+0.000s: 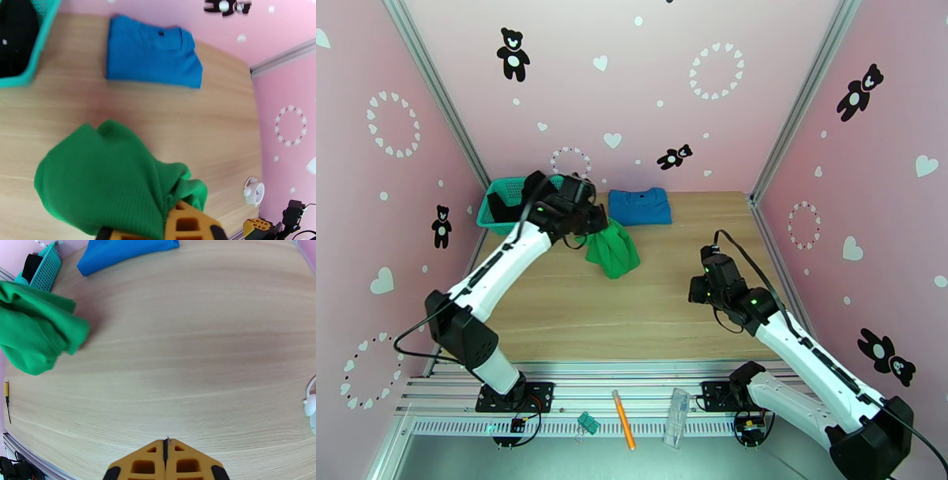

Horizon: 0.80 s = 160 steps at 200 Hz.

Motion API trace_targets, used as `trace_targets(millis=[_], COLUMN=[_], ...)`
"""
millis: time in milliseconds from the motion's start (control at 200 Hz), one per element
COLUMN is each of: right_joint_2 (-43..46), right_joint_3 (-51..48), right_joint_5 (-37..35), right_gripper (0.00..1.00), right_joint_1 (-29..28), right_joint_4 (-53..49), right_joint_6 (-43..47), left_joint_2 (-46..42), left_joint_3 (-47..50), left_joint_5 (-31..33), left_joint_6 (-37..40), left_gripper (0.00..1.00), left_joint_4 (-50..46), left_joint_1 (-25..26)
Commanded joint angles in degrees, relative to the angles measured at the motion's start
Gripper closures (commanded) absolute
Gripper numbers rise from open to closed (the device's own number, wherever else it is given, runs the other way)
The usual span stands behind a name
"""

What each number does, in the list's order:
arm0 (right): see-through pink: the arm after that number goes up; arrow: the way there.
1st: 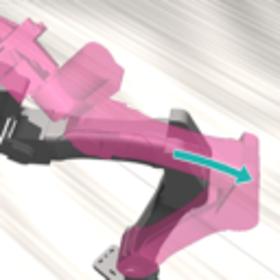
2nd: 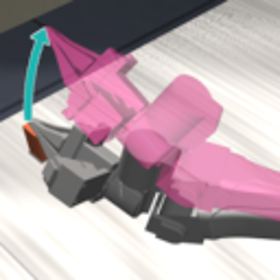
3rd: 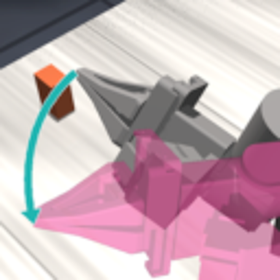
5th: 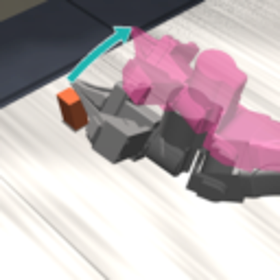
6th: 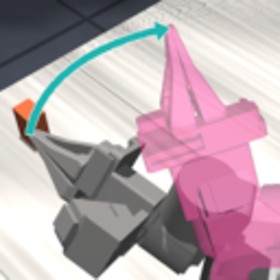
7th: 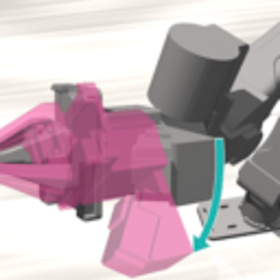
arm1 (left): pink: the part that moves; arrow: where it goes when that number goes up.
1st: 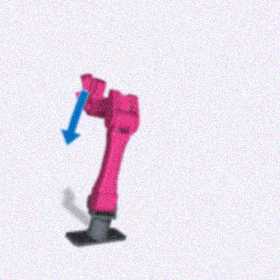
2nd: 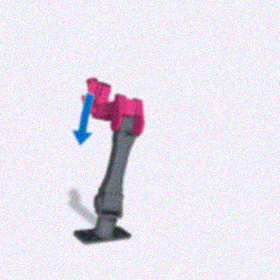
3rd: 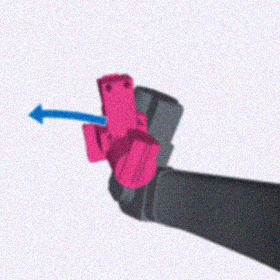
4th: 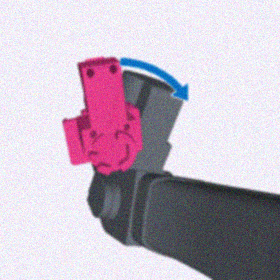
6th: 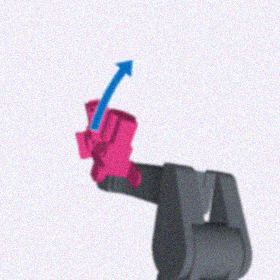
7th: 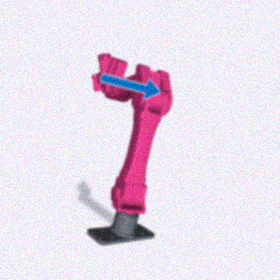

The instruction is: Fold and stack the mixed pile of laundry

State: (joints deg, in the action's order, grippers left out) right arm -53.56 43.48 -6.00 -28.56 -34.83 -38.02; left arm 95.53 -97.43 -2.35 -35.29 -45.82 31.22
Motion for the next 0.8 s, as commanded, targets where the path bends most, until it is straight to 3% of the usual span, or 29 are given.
trace_targets(millis=[0,220,365,440,511,606,796], right_joint_2=[1.35,-2.00,-8.43,-13.37,-16.92,-21.22,-28.58], right_joint_3=[-1.37,-3.94,-6.90,-7.73,-7.97,-7.76,-7.43], right_joint_5=[1.27,8.04,21.10,26.95,28.94,29.37,29.75], right_gripper=[1.00,1.00,1.00,0.77,0.47,0.22,0.15], right_joint_1=[-0.42,-0.46,-1.42,-3.70,-6.98,-11.85,-17.04], right_joint_4=[2.25,10.10,25.49,34.94,41.91,49.30,62.17], right_joint_6=[-0.62,-1.64,-4.48,-7.14,-8.98,-10.62,-13.82], left_joint_2=[-1.82,-7.69,-14.87,-17.42,-18.21,-18.87,-19.81], left_joint_3=[-1.80,-0.52,10.38,14.34,14.80,14.34,13.31], left_joint_5=[4.59,11.78,12.77,13.70,15.64,16.80,17.14], left_joint_6=[-2.86,-10.77,-18.20,-20.52,-21.24,-21.97,-23.29], left_gripper=[1.00,1.00,1.00,1.00,1.00,1.00,1.00], left_joint_4=[3.21,-3.96,1.22,3.52,2.97,2.91,2.86], left_joint_1=[1.76,6.39,7.95,7.96,7.85,7.93,7.93])
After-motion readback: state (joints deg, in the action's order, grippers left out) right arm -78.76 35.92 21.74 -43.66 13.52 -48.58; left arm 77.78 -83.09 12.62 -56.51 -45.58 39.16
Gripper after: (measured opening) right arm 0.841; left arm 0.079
